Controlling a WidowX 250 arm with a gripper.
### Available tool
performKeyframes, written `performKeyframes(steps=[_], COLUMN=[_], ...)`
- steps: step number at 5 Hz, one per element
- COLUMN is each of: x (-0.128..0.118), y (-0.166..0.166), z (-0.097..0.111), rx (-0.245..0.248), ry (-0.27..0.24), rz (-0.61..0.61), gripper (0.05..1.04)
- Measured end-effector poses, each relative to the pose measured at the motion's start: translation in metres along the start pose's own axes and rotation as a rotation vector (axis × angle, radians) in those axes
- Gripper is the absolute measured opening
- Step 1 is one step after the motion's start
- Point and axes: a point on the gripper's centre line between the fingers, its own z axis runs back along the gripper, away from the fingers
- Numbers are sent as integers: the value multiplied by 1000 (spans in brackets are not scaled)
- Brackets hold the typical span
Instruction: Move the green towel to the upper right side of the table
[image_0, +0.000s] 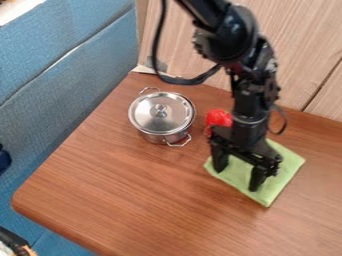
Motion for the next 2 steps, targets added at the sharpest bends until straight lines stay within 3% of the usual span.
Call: performKeyframes(steps=[2], x=[40], y=[-13], z=[-1], rx=[-29], ry=[-11], rz=[-14], gripper=[1001])
